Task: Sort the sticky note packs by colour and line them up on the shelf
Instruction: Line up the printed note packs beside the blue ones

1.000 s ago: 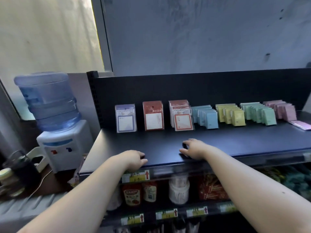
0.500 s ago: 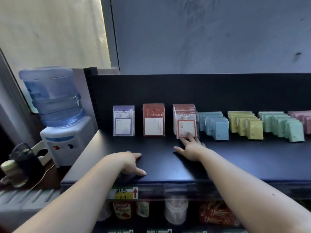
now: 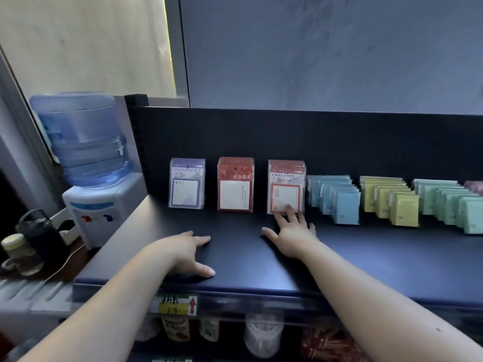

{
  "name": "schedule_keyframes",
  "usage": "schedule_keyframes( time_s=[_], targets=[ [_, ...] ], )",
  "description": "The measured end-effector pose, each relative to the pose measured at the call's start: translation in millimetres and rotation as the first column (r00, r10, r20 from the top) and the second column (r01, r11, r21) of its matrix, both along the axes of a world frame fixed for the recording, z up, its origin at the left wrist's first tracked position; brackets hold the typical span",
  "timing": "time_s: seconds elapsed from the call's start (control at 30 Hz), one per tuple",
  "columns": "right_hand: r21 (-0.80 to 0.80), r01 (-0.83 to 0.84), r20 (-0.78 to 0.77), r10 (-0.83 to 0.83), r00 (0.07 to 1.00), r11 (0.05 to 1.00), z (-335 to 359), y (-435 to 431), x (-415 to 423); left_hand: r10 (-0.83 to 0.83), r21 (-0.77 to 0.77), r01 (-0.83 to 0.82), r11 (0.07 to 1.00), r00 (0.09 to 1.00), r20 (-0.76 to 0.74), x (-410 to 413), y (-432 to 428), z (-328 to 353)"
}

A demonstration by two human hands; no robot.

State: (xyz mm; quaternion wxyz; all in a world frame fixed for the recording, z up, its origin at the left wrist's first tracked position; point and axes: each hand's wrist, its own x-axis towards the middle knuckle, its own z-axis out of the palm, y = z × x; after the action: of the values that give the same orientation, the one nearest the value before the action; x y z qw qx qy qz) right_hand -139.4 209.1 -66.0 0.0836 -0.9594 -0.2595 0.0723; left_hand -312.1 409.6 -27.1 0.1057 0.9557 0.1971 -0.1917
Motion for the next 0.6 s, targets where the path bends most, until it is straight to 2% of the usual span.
schedule_keyframes(
  time_s=[0.43,0.6],
  targets=[
    [-0.007,0.029,0.011,-0.029,1.000,1.000,6,0,-10,0.022,-0.003,-0.022,1.000,1.000,0.012,-5,2,-4],
    [-0.013,0.051,0.012,-0.051,0.999,0.999,8,1,-18,0.068,0.014,-0.071,0.997,0.988,0.141,-12,0,-20]
  ],
)
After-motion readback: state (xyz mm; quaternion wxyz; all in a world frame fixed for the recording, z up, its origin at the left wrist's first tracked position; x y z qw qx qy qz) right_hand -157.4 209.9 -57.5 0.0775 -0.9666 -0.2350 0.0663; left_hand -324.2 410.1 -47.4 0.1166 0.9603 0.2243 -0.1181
